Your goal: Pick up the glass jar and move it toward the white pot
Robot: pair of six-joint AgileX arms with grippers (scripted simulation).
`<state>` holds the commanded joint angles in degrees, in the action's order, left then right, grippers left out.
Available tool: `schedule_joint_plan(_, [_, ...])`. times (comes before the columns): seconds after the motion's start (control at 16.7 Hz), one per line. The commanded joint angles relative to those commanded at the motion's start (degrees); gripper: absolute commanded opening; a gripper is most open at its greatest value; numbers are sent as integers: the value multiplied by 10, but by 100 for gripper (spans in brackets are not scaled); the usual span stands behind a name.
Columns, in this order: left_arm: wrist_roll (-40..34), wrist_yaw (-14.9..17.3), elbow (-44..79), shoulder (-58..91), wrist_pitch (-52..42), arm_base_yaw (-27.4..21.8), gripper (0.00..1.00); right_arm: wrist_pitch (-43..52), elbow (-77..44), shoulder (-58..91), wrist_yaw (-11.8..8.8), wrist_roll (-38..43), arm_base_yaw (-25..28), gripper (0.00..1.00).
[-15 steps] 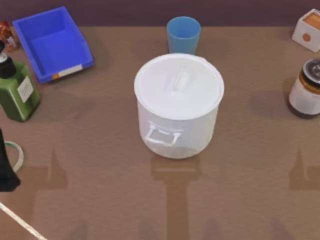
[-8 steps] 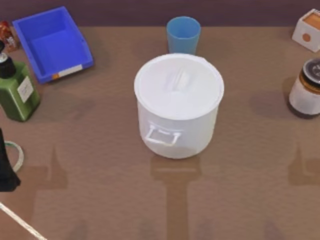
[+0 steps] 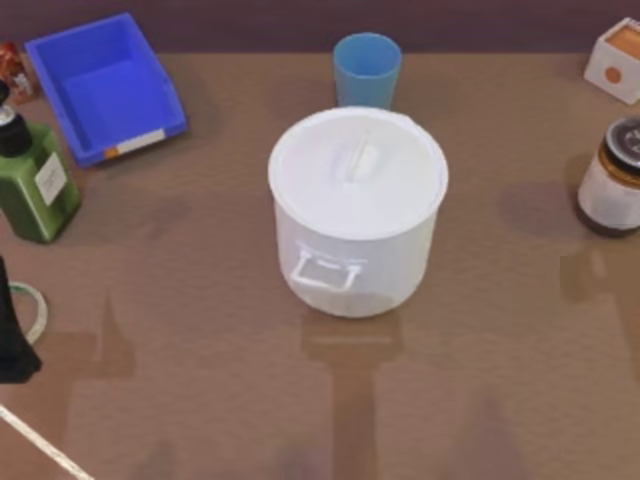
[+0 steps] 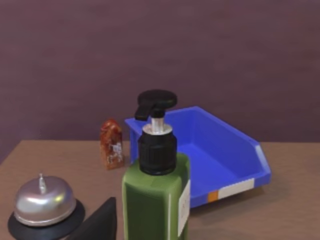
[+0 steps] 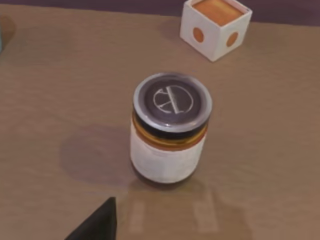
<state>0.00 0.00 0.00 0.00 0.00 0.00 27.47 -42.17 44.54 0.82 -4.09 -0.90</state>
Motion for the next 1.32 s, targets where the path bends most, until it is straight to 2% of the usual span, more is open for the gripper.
schedule_joint_plan(0.48, [0,0,0,0,0,0,100,284,-446,470,1,-51,1,100])
schedule_joint_plan(0.84, [0,0,0,0,0,0,100,455,-742,784,-2,-88,7,100])
schedule_joint_plan(1.08, [0,0,0,0,0,0,100,525,-873,922,-4,-106,10,100])
schedule_joint_plan(1.32, [0,0,0,0,0,0,100,551,-923,974,-5,-113,12,100])
